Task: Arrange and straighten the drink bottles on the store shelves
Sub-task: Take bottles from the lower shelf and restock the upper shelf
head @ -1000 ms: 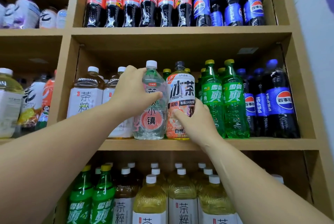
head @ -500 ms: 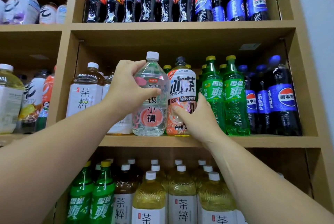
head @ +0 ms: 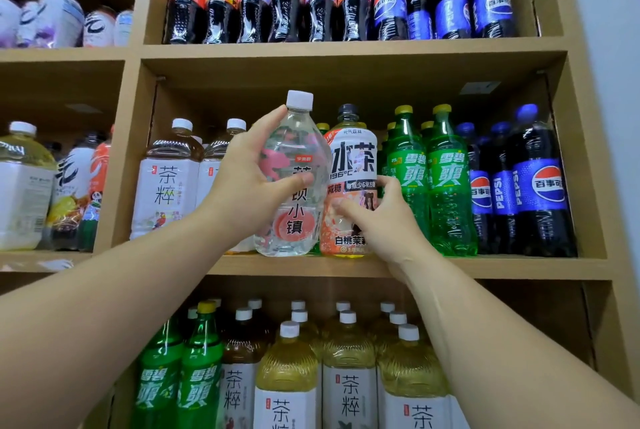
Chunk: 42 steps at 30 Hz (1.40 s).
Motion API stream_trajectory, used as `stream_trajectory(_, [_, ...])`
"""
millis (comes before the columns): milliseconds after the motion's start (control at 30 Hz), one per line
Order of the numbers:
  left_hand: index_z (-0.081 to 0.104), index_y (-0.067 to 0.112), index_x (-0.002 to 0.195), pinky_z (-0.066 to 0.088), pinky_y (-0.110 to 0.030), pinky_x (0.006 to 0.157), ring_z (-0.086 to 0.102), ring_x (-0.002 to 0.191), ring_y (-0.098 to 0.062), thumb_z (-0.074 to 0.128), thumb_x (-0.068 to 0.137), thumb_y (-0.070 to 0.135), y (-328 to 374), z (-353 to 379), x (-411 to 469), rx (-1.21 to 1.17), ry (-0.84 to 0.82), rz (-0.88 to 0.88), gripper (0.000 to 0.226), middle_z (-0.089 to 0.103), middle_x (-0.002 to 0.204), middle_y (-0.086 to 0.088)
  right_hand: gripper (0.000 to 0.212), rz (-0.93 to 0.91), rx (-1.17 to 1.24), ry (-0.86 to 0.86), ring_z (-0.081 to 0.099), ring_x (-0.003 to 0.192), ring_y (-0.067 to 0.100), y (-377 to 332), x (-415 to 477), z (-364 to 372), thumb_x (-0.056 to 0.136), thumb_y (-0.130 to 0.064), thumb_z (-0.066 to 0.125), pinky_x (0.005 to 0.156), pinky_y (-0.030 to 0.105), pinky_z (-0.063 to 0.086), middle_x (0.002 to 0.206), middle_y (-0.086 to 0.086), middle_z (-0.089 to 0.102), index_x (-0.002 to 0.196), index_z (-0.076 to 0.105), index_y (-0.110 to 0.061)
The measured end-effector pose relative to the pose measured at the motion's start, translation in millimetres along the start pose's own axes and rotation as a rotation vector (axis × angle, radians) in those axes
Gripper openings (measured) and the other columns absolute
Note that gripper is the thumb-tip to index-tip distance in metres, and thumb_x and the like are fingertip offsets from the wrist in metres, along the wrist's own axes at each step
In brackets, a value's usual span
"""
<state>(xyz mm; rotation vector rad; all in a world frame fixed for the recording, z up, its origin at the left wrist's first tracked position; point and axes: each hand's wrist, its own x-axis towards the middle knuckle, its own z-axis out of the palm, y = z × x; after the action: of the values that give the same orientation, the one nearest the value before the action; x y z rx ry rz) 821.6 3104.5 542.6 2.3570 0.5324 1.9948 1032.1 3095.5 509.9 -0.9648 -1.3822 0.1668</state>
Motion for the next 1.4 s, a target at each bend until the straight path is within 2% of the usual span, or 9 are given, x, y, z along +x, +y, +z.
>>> stream_trajectory(133, [0.035,0.036,0.155,0.056,-0.036,0.100,0.062,0.121,-0.008,0.085,0.081,0.020,23,-16,-13,-0.009,0.034,-0.001,0.091,0.051,0.144,0.003,0.079,-0.021,0.053,0.013,0.069,0.100,0.008,-2,-3,1,0.082,-0.030,0.085,0.085,0.031,0.055,0.118,-0.005,0.068,0.143,0.036,-0.021])
stream_trajectory(367, [0.040,0.026,0.152,0.056,-0.030,0.099,0.064,0.121,-0.006,0.081,0.079,0.032,59,-76,-74,0.014,0.007,-0.042,0.084,0.060,0.140,0.006,0.060,-0.194,0.045,0.121,0.069,0.106,0.007,-6,-28,3,0.080,-0.025,0.083,0.096,0.040,0.057,0.118,-0.007,0.071,0.133,0.055,-0.016])
stream_trajectory(633, [0.051,0.051,0.139,0.055,-0.021,0.090,0.067,0.110,0.001,0.086,0.064,0.044,39,-117,-182,0.032,0.058,-0.294,0.083,0.063,0.136,0.010,0.046,-0.294,0.135,0.080,0.072,0.105,0.012,-31,-107,3,0.071,-0.032,0.080,0.096,0.045,0.058,0.112,-0.004,0.075,0.113,0.062,-0.028])
stream_trajectory(767, [0.054,0.050,0.130,0.054,-0.012,0.081,0.067,0.100,0.009,0.086,0.062,0.031,21,-117,-254,0.017,0.089,-0.430,0.078,0.069,0.115,0.032,0.055,-0.193,0.129,-0.022,0.073,0.104,0.013,-16,-172,0,0.069,-0.030,0.083,0.090,0.041,0.059,0.112,-0.003,0.076,0.119,0.063,-0.021])
stream_trajectory(900, [0.048,0.064,0.132,0.055,-0.032,0.087,0.066,0.091,-0.002,0.087,0.060,0.043,2,-113,-327,0.050,0.012,-0.662,0.084,0.057,0.133,0.025,0.054,0.009,0.200,-0.134,0.074,0.102,0.014,25,-243,4,0.062,-0.032,0.085,0.081,0.036,0.060,0.111,-0.006,0.077,0.112,0.065,-0.031])
stream_trajectory(1000, [0.049,0.063,0.132,0.052,-0.040,0.102,0.062,0.118,-0.004,0.088,0.061,0.038,-17,-101,-373,0.019,-0.057,-0.780,0.084,0.056,0.142,0.018,0.063,0.185,0.203,-0.177,0.074,0.102,0.012,69,-293,14,0.057,-0.029,0.089,0.084,0.038,0.057,0.112,-0.009,0.077,0.114,0.063,-0.032])
stream_trajectory(1133, [0.034,0.040,0.154,0.037,-0.007,0.101,0.040,0.127,0.022,0.088,0.072,0.028,-45,-74,-423,0.052,-0.216,-0.857,0.098,0.042,0.147,0.019,0.078,0.375,0.140,-0.178,0.074,0.100,0.010,123,-344,31,0.042,-0.037,0.089,0.084,0.036,0.057,0.111,-0.009,0.077,0.115,0.060,-0.028])
stream_trajectory(1267, [0.033,0.029,0.157,0.024,-0.006,0.107,0.038,0.131,0.001,0.089,0.076,0.026,-82,-47,-474,0.119,-0.367,-0.926,0.099,0.041,0.142,0.006,0.081,0.463,0.002,-0.185,0.071,0.095,0.001,160,-378,45,0.042,-0.020,0.098,0.077,0.018,0.052,0.106,-0.016,0.075,0.111,0.055,-0.028])
stream_trajectory(1400, [0.042,0.021,0.151,0.022,0.007,0.095,0.038,0.118,0.005,0.092,0.072,0.021,-115,-25,-508,0.156,-0.456,-1.003,0.093,0.043,0.138,-0.001,0.086,0.542,-0.114,-0.212,0.066,0.099,-0.006,179,-399,52,0.048,-0.012,0.102,0.079,0.016,0.050,0.108,-0.013,0.071,0.117,0.052,-0.029])
